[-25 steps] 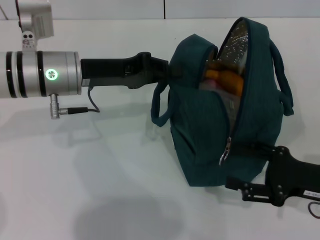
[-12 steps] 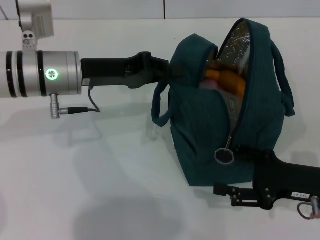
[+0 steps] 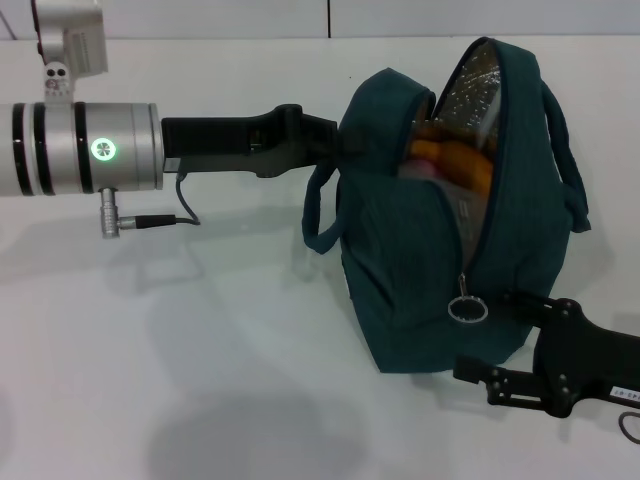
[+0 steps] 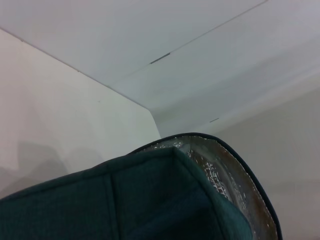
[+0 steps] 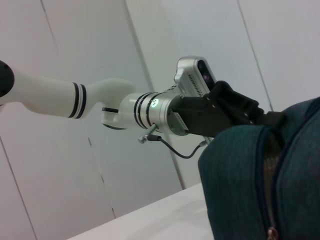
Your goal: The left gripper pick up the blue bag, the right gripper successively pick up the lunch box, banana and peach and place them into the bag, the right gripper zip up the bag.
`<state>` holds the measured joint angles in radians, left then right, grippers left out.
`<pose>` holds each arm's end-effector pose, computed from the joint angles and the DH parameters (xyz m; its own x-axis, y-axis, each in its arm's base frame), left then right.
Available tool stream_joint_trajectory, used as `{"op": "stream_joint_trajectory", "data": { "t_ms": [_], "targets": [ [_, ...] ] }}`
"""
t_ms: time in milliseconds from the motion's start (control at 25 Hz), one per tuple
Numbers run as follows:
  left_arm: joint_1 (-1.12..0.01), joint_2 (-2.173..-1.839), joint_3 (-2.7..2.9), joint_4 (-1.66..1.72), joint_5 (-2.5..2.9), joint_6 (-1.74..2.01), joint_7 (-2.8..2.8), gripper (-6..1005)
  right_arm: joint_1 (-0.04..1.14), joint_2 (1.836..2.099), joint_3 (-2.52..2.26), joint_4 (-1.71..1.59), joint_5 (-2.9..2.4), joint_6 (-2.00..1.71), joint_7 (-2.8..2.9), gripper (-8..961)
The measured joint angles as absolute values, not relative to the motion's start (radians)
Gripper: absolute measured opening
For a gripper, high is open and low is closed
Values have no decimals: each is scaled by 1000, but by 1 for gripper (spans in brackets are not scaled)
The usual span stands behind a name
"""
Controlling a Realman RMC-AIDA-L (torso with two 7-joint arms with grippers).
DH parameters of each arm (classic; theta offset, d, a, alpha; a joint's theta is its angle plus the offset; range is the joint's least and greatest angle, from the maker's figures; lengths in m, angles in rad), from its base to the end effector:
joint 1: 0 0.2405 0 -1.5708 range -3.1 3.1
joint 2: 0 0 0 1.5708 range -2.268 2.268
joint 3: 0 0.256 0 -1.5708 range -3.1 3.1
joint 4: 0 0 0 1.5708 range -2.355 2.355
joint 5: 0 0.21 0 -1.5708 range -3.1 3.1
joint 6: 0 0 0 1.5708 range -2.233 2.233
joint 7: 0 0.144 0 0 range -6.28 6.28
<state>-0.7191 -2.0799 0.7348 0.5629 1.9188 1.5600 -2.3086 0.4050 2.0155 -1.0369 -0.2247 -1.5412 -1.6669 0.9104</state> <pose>-0.1914 0.3647 -0.0173 0.2123 0.9021 0.3756 0.8292 -0.3697 0.4192 0.2862 0.2468 -0.0409 0.6822 -0.2538 -0.6857 -0.3840 -0.9224 -0.0406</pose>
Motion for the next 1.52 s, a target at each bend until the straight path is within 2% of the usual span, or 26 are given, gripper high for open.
{"op": "stream_joint_trajectory", "data": {
  "t_ms": [240,440,880,1000,1200,1440,1520],
  "targets": [
    [-718,-2080,735,563,1919,1560,-2309,107,388,2014,-1039,-245,-1539,-1670,918,777],
    [-718,-2080,735,563,1919,1564,-2309,107,393,2015,-1044,-245,-1540,-1665,920,550],
    [-716,-2080,735,563,1917,1574,-2302,108,398,2016,-1038,-245,-1538,-1653,920,337],
    [-716,-2080,735,563,1917,1576,-2302,109,399,2017,-1038,-245,-1538,-1647,920,124],
    [-713,-2080,735,563,1916,1577,-2301,109,397,2017,-1037,-245,-1534,-1645,920,125],
    [-713,-2080,735,563,1916,1577,-2301,110,387,2015,-1037,-245,-1514,-1651,920,7],
    [-713,-2080,735,563,1916,1577,-2301,110,387,2015,-1037,-245,-1514,-1651,919,7]
  ]
}}
